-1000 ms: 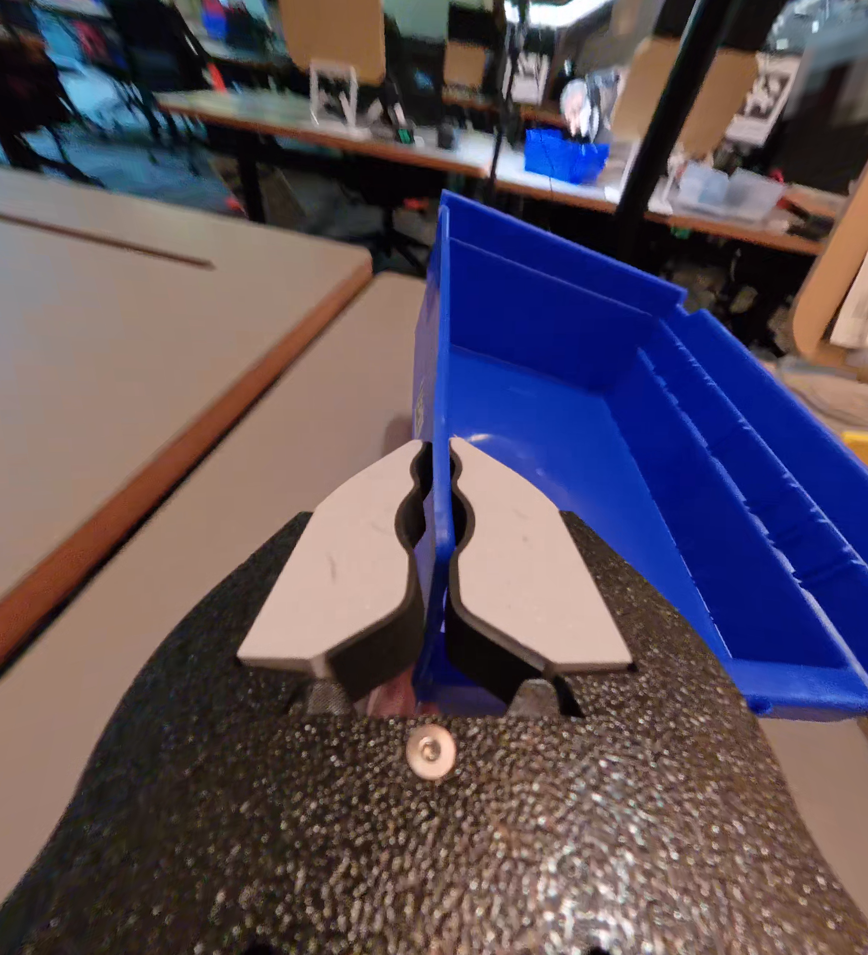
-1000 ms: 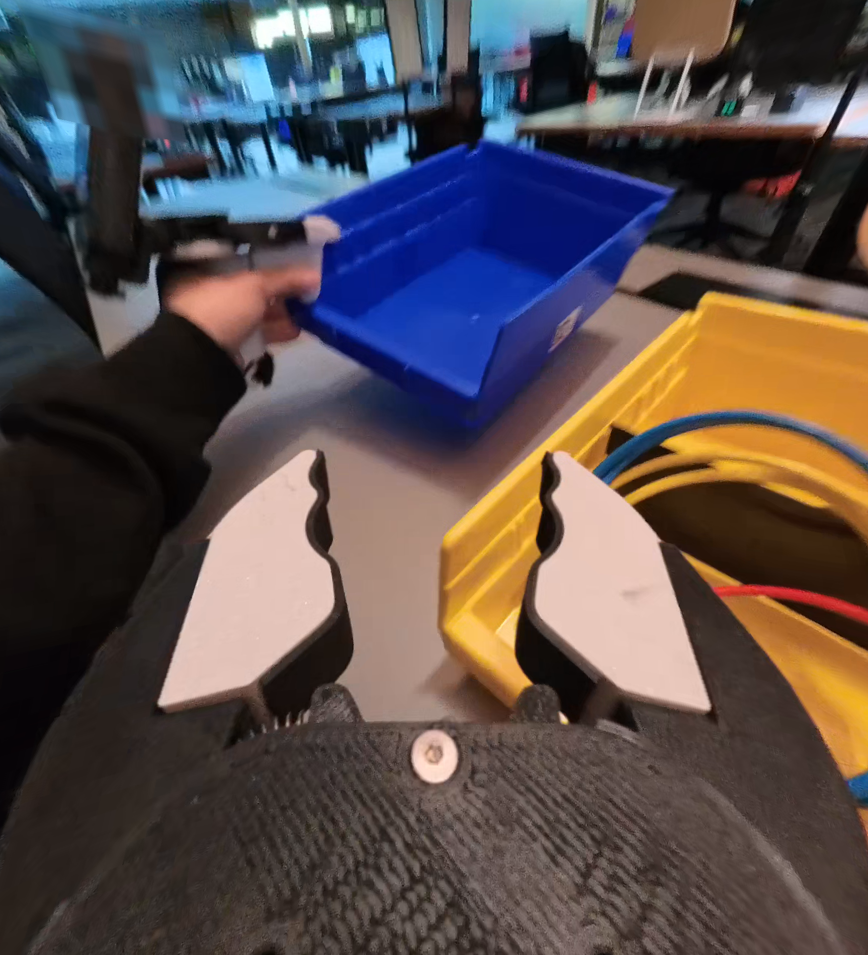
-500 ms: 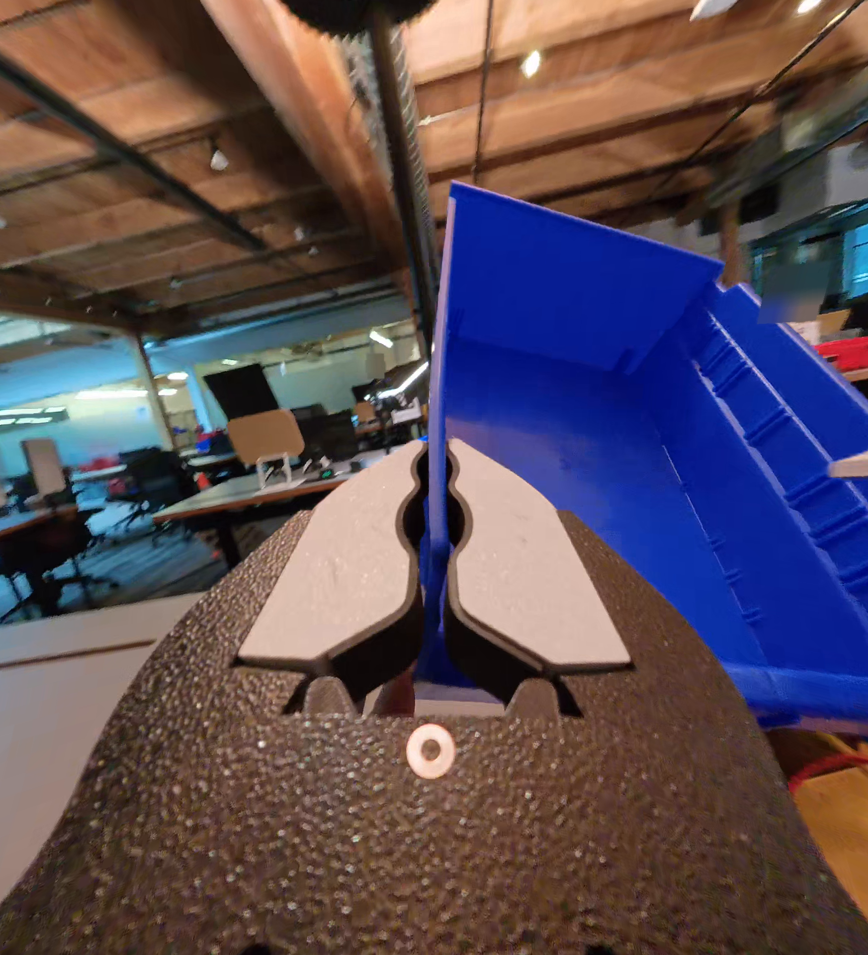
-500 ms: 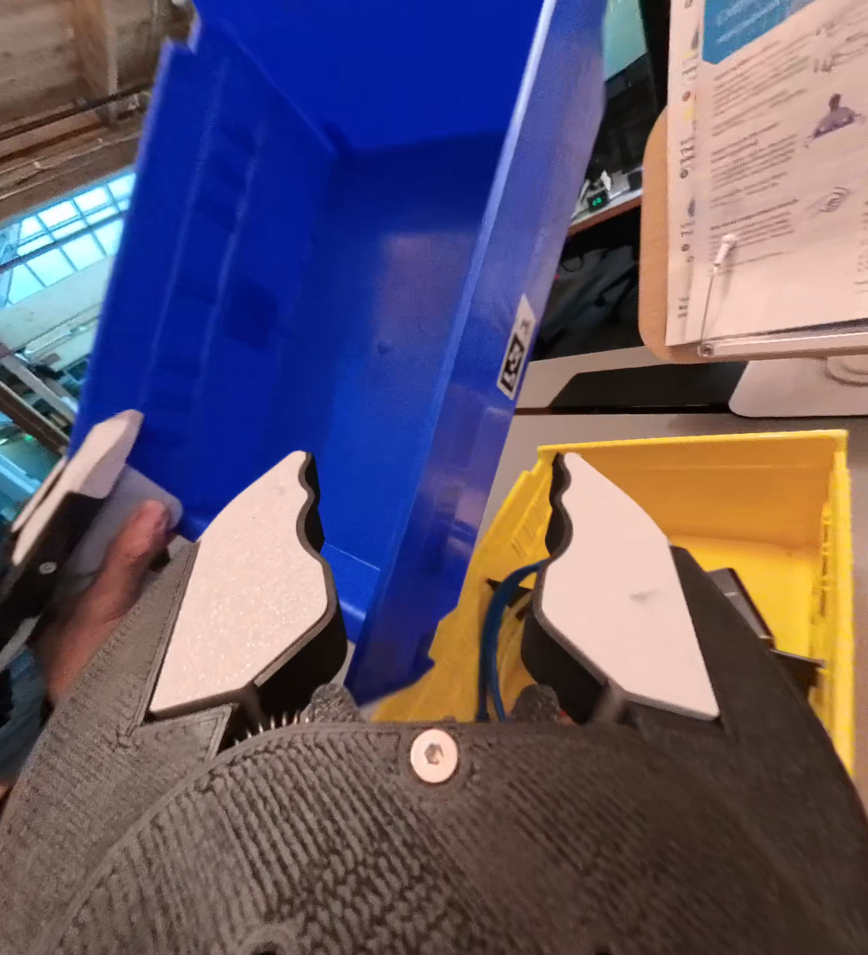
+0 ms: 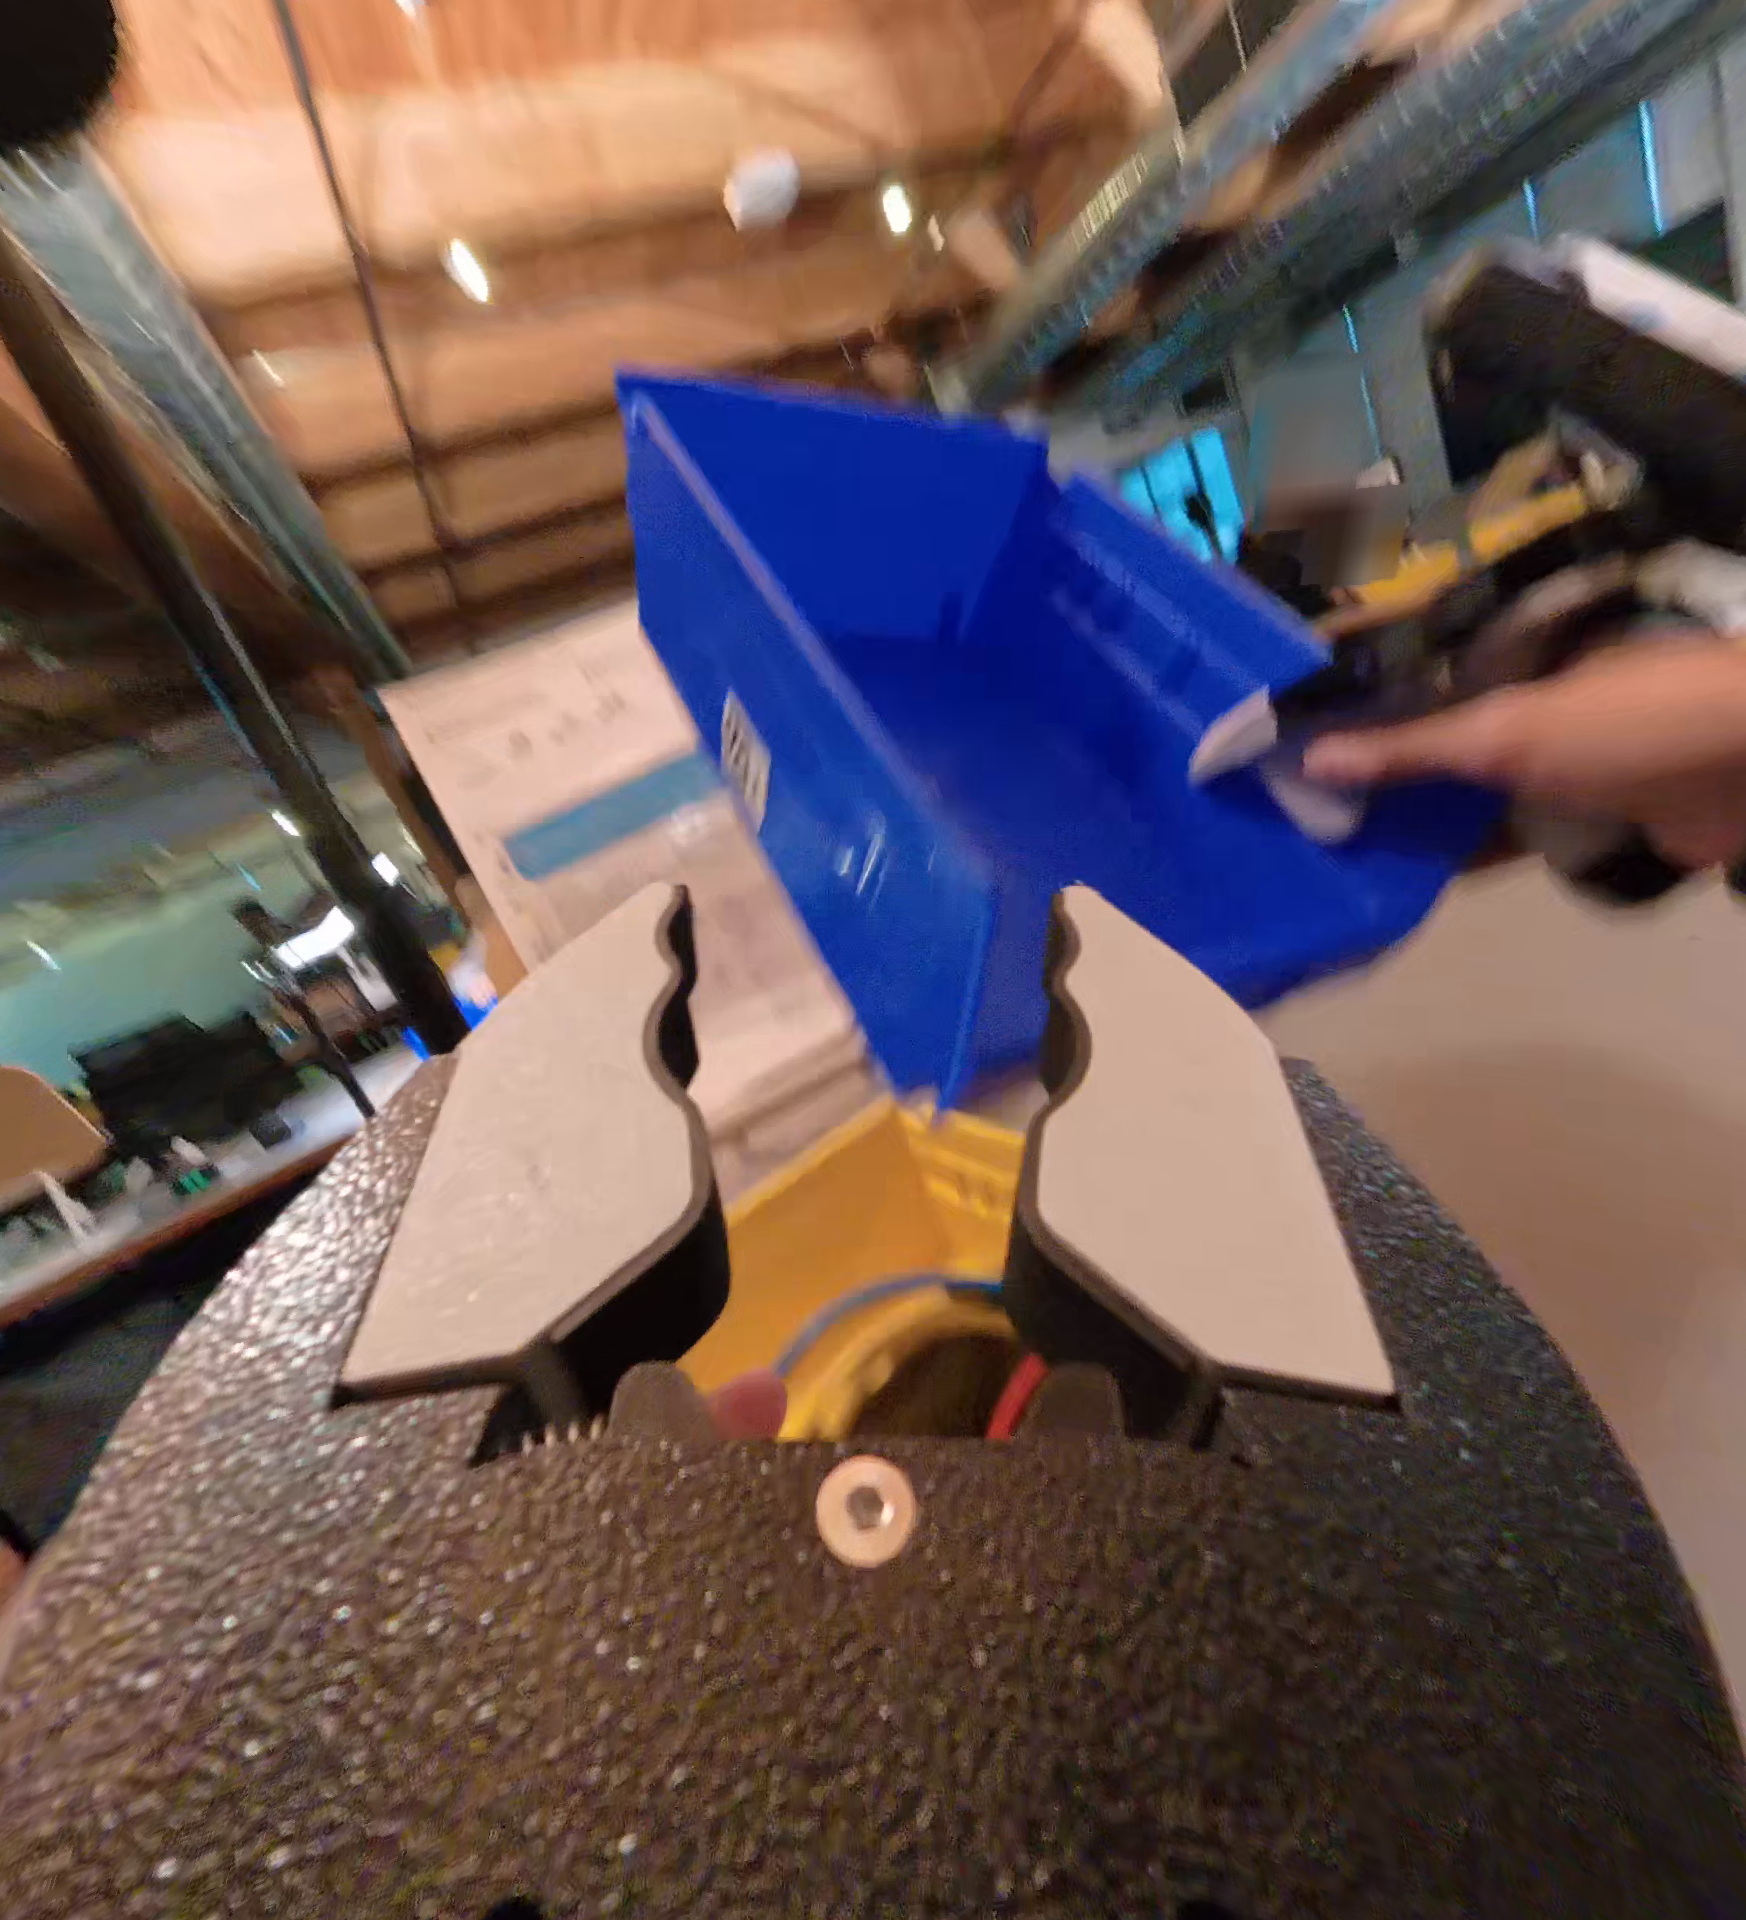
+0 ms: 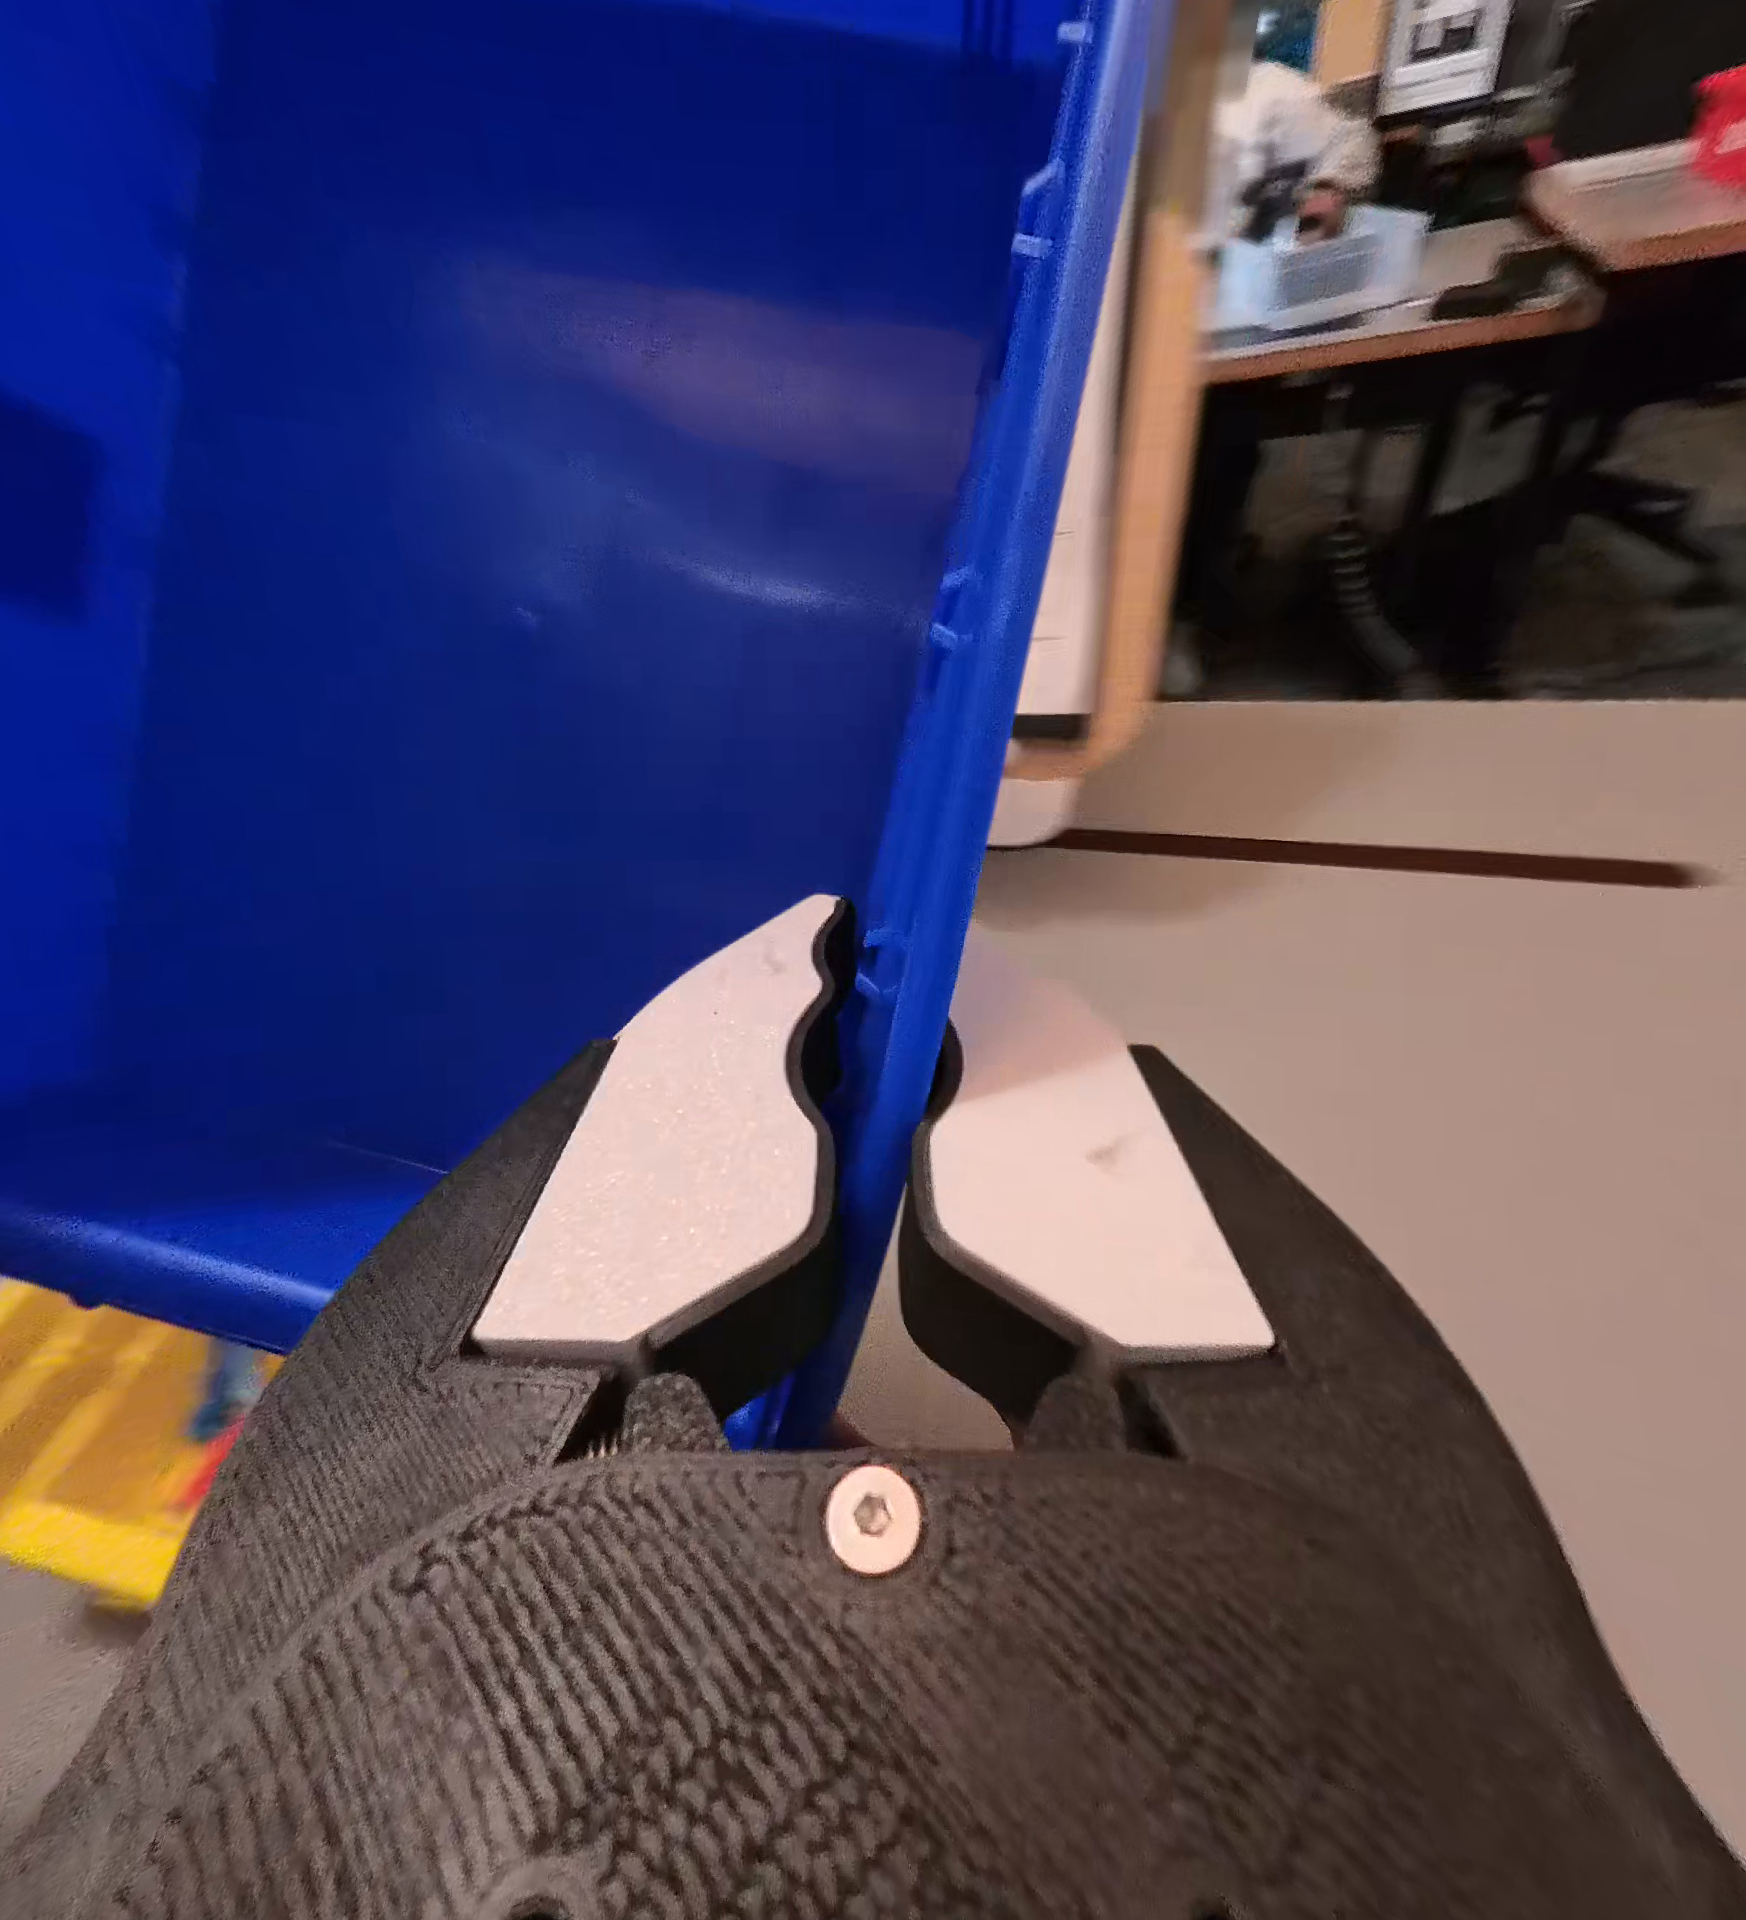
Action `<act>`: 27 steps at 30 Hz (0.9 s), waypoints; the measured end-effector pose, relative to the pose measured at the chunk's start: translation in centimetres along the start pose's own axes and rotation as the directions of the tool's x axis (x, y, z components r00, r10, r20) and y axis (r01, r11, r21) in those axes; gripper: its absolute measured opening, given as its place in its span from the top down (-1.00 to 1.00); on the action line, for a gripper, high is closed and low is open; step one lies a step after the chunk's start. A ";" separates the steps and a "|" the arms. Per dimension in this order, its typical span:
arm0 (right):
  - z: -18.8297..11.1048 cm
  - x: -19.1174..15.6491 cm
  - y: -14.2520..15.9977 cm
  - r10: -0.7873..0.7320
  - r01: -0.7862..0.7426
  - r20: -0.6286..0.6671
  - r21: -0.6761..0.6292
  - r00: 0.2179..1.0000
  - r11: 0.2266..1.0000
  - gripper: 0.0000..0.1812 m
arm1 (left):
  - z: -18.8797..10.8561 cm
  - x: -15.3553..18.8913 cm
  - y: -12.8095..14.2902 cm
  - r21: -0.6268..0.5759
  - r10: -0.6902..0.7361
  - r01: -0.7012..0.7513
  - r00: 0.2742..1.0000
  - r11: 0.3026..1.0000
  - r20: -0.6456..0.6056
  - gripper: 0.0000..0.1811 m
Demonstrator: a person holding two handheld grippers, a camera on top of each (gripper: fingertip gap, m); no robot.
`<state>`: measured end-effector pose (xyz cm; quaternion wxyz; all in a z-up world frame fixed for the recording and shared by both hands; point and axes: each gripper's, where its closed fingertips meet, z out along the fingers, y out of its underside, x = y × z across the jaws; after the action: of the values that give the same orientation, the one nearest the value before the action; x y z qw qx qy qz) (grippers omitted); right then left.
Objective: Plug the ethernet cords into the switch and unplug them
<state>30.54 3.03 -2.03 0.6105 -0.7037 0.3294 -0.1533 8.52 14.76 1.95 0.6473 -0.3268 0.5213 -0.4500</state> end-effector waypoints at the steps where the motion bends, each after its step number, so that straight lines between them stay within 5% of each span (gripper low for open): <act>1: -0.6 2.6 -0.6 -0.038 0.037 -0.053 -0.025 0.998 0.999 0.92 | -0.5 0.2 1.6 -0.078 -0.029 0.028 0.999 0.997 -0.018 0.22; 6: -2.9 16.6 -1.1 -0.127 0.078 -0.254 -0.195 0.959 0.978 0.93 | -5.0 -1.6 12.0 -0.367 -0.182 0.218 0.974 0.904 0.132 0.15; 12: -4.8 29.5 4.8 -0.134 -0.083 -0.436 -0.443 0.890 0.892 0.91 | -7.1 0.5 17.5 -0.514 -0.382 0.425 0.904 0.746 0.193 0.02; 16: -4.2 32.5 9.5 -0.065 -0.221 -0.467 -0.531 0.882 0.818 0.90 | -6.8 -0.4 20.7 -0.571 -0.261 0.376 0.925 0.730 0.275 0.13; 19: -3.3 33.3 11.9 -0.065 -0.241 -0.441 -0.601 0.895 0.762 0.91 | -6.0 0.0 21.1 -0.565 -0.301 0.395 0.918 0.724 0.257 0.09; 24: -1.1 33.9 13.6 -0.041 -0.262 -0.410 -0.655 0.911 0.709 0.91 | -6.3 -2.9 21.4 -0.536 -0.141 0.286 0.945 0.794 0.296 0.88; 27: 1.1 34.1 12.4 -0.085 -0.160 -0.340 -0.631 0.937 0.759 0.83 | -6.4 -5.2 22.2 -0.551 -0.068 0.248 0.943 0.797 0.325 0.93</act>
<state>52.85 -18.83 -20.55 0.2635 -0.8258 0.4787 -0.1393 7.44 28.37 -17.42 0.5438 -0.6148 0.5044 -0.2680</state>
